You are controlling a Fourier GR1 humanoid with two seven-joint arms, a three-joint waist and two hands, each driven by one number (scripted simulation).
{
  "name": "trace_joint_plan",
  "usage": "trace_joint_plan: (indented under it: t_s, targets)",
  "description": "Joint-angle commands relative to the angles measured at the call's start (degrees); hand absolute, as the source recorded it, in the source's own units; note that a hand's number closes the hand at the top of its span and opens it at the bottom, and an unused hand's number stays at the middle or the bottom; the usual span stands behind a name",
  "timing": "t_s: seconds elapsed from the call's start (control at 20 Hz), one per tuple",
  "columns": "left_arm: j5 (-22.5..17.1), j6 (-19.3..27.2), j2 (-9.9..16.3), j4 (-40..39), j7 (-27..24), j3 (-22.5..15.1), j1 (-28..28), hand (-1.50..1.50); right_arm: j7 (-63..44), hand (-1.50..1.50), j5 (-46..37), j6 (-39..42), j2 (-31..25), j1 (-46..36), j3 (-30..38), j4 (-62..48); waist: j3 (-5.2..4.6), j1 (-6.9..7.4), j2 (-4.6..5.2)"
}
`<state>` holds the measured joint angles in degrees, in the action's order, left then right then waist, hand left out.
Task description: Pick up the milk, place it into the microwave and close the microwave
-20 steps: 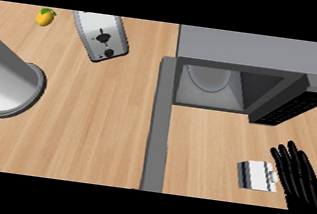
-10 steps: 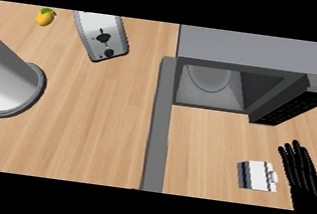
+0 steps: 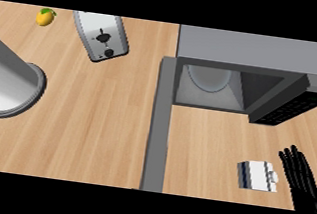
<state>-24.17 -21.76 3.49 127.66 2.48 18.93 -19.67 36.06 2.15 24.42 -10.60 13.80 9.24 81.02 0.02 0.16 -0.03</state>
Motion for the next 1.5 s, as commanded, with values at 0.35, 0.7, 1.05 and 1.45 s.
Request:
trace_joint_plan:
  t_s: [0.35,0.7,1.05,1.45]
  targets:
    - [0.8,-1.6,-1.8,-0.7,-0.3,0.2,0.4,-1.50,8.8,-1.50,-5.3,-2.9,-0.1,-10.6,0.1,-15.9,0.00,0.09,0.03]
    - [1.7,-2.6,-1.6,-2.7,-0.1,1.1,2.1,-1.50,13.5,-1.50,-7.4,-9.2,-1.8,-17.4,3.6,-30.4,0.01,0.15,0.08]
    - [-0.6,-0.7,-0.8,0.6,4.1,2.0,3.0,-1.50,20.4,-1.50,-11.6,-16.8,-2.5,-22.4,4.4,-44.7,0.03,0.22,0.08]
    - [0.1,-3.4,-2.2,-0.7,0.7,1.5,0.5,-1.50,26.2,-1.50,-11.4,8.3,-6.3,-21.9,-2.9,-50.1,0.23,0.38,0.21]
